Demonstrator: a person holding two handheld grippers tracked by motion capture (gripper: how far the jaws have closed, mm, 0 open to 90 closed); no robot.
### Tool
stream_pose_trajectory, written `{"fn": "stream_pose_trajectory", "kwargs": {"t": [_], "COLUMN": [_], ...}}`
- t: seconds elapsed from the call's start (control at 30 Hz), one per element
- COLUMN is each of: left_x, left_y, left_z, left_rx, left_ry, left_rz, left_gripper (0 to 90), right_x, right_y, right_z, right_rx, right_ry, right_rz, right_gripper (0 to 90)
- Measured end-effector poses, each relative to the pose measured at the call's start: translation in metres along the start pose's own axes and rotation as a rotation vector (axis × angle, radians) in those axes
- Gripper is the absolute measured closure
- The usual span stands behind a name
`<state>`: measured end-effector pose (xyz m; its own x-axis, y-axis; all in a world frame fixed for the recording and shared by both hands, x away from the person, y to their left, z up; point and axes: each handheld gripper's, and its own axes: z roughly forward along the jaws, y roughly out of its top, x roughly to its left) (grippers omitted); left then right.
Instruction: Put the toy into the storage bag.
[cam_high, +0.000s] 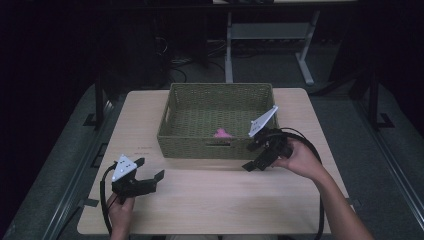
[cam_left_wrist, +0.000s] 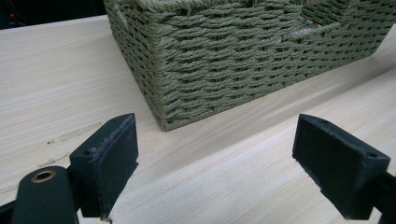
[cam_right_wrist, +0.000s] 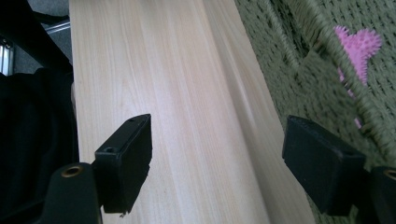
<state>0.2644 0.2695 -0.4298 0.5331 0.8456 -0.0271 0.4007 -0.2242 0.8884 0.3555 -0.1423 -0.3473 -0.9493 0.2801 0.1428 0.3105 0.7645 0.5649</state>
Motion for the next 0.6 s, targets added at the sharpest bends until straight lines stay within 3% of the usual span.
{"fn": "stream_pose_trajectory", "kwargs": {"t": [0.6], "left_x": [-0.001], "left_y": [0.000], "left_z": [0.001], "left_rx": [0.002], "left_ry": [0.000], "left_rz": [0.001], "left_gripper": [13.8], "right_x": [0.002], "right_y": [-0.035], "right_z": [0.018], "right_rx": [-0.006], "right_ry": [0.010], "right_rz": [0.053], "right_gripper": [23.8]}}
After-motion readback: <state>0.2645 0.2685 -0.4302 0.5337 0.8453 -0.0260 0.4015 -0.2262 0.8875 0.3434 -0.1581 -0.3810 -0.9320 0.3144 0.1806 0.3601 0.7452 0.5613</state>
